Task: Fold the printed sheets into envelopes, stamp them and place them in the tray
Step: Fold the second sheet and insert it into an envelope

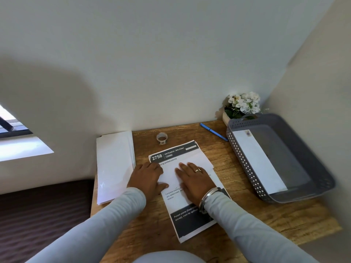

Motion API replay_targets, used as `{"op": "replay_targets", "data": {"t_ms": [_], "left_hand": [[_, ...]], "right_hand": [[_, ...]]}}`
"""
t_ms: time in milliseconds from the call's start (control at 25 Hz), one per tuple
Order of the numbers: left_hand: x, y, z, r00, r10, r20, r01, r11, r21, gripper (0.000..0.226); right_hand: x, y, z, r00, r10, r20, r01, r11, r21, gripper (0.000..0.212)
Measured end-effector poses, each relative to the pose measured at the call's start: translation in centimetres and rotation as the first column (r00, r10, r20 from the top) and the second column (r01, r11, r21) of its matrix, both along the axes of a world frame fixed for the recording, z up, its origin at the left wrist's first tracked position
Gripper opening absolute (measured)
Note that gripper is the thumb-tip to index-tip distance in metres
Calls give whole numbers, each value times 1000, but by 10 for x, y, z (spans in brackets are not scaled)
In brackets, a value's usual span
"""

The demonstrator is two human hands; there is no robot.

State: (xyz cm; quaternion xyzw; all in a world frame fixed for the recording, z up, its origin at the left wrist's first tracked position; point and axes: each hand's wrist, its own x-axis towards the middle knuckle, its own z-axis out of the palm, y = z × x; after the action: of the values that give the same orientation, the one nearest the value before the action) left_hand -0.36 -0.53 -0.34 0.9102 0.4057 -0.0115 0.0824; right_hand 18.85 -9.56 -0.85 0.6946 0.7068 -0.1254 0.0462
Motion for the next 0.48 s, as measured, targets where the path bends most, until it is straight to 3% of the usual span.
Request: {"op": "replay_targets", "data": {"t_ms": [120, 320, 480], "left_hand": [[-5, 1, 3, 998, 39, 39, -36, 996, -83, 68], [-9, 7, 3, 994, 77, 73, -63, 980, -188, 94], [-13, 9, -4, 995, 75, 71, -61, 980, -189, 90]], "right_hand": [[-10, 5, 4, 998, -41, 55, 42, 999, -14, 59], [-33, 12, 6, 998, 46, 32, -46, 999, 10, 56], [-41, 16, 0, 998, -29, 62, 26, 998, 50, 54]]}}
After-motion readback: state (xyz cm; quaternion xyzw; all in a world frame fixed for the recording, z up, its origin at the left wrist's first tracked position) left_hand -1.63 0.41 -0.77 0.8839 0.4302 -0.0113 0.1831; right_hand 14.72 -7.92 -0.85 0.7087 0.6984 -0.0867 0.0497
